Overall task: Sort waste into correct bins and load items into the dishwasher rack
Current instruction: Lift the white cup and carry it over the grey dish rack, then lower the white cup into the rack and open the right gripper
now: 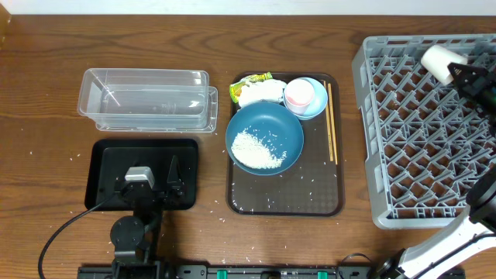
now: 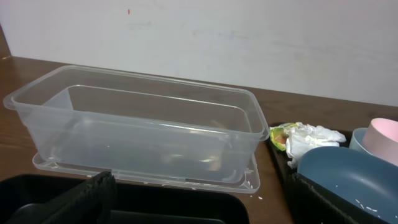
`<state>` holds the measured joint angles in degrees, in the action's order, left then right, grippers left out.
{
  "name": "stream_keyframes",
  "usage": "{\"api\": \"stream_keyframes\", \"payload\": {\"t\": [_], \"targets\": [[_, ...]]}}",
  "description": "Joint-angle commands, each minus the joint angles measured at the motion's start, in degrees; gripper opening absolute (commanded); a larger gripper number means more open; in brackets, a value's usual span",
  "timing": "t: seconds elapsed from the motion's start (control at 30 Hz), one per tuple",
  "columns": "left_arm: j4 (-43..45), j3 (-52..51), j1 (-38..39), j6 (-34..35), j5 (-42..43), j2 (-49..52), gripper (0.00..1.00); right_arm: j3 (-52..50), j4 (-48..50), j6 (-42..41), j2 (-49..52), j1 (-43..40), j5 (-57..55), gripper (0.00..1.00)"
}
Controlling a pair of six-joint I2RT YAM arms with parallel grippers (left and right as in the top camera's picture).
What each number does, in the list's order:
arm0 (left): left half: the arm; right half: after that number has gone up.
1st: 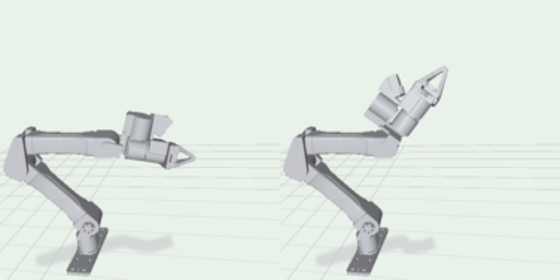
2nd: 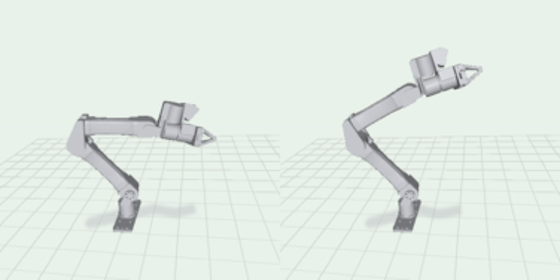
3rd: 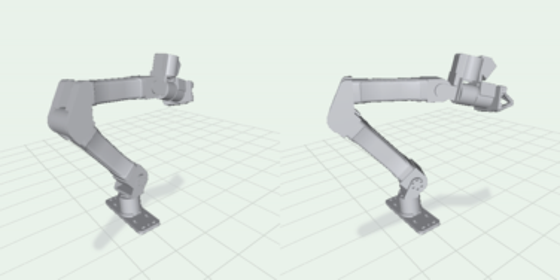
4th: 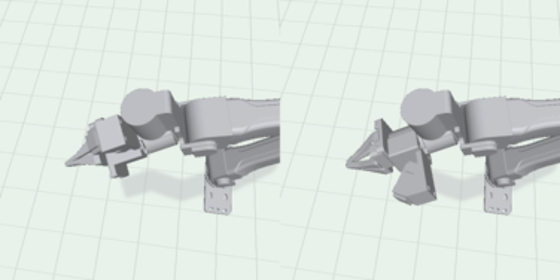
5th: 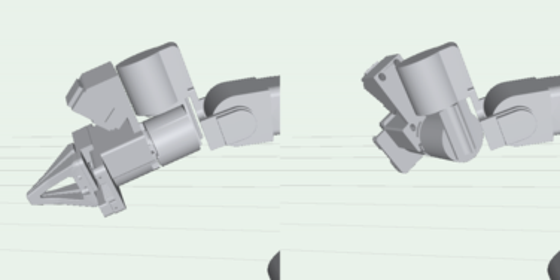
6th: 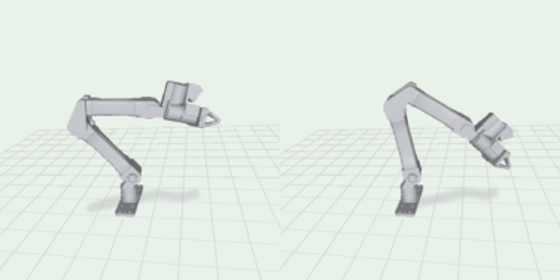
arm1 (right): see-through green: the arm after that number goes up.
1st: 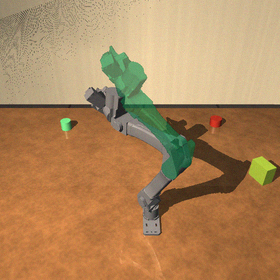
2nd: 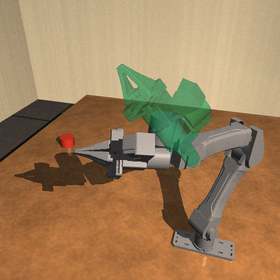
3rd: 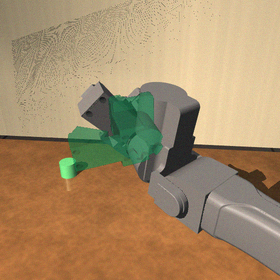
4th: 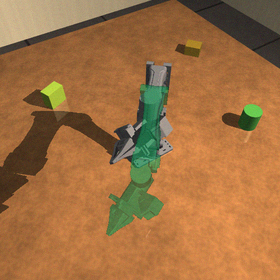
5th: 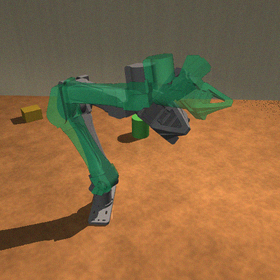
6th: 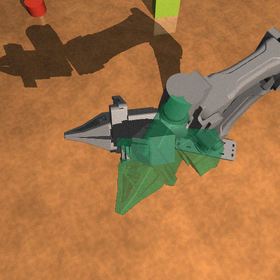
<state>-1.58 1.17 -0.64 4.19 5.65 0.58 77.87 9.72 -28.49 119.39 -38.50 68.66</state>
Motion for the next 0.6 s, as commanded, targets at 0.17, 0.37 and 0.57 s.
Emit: {"api": "stream_keyframes", "payload": {"t": [0.17,0.37,0.57], "targets": [[-2.01,-0.94,-0.26,-0.74,1.01,-0.35,0.89,0.0,-4.9,5.33,0.76,-2.43,2.21,0.01],[-2.01,-0.94,-0.26,-0.74,1.01,-0.35,0.89,0.02,-6.25,4.48,0.79,-2.6,2.29,0.01],[-2.03,-0.94,-0.26,-0.74,1.01,-0.35,0.89,0.02,-6.25,0.55,0.04,-4.22,2.73,0.01]]}}
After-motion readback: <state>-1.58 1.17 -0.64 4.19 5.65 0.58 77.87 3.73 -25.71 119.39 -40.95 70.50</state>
